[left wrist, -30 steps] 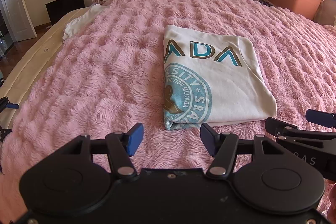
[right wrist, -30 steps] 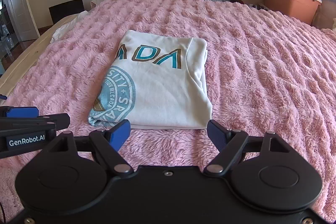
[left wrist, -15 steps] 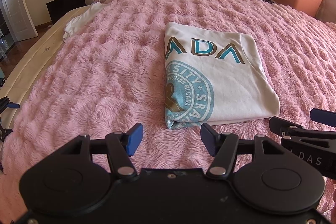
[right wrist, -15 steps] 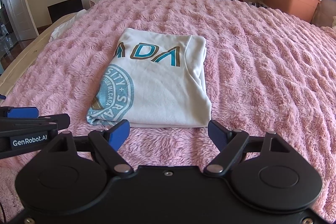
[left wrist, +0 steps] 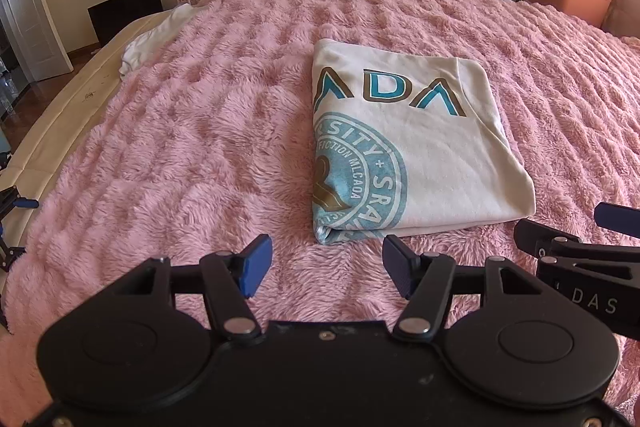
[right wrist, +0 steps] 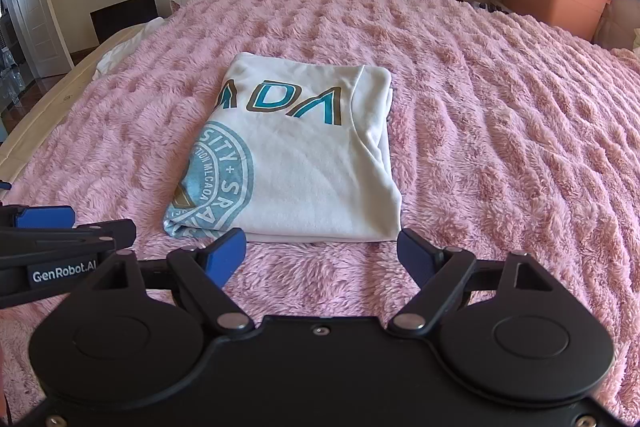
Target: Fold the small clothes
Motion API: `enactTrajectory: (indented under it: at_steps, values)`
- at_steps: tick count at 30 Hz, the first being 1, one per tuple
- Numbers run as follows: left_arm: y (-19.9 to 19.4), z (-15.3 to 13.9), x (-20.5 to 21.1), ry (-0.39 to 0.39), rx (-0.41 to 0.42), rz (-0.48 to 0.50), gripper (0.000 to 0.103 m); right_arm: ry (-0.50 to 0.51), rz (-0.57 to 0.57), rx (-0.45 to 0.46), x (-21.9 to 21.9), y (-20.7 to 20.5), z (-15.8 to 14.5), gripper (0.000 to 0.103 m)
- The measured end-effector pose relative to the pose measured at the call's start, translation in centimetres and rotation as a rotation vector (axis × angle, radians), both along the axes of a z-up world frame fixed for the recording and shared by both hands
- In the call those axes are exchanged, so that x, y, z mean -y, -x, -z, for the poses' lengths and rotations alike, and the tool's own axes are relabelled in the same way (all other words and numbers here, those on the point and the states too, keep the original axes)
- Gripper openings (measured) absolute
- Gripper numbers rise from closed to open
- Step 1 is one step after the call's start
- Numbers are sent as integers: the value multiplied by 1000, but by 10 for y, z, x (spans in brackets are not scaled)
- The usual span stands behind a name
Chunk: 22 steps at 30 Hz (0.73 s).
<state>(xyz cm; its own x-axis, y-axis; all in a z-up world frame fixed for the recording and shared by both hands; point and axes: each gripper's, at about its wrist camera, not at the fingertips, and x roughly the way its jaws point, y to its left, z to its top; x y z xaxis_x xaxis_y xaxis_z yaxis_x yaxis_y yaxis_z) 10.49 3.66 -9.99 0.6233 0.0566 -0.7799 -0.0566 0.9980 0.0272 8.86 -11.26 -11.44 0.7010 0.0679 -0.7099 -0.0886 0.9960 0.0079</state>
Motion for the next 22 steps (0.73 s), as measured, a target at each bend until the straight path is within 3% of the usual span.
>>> enactTrajectory:
  at_steps: [9, 16, 22]
  values:
    - [-2, 2, 0, 26, -13, 10, 65, -2, -2, -9, 1, -1, 3, 84]
    - [1, 1, 2, 24, 24, 29, 65, 1, -1, -14, 0, -2, 5, 84]
    - [-2, 4, 1, 32, -2, 16, 65, -1, -2, -15, 1, -2, 6, 85]
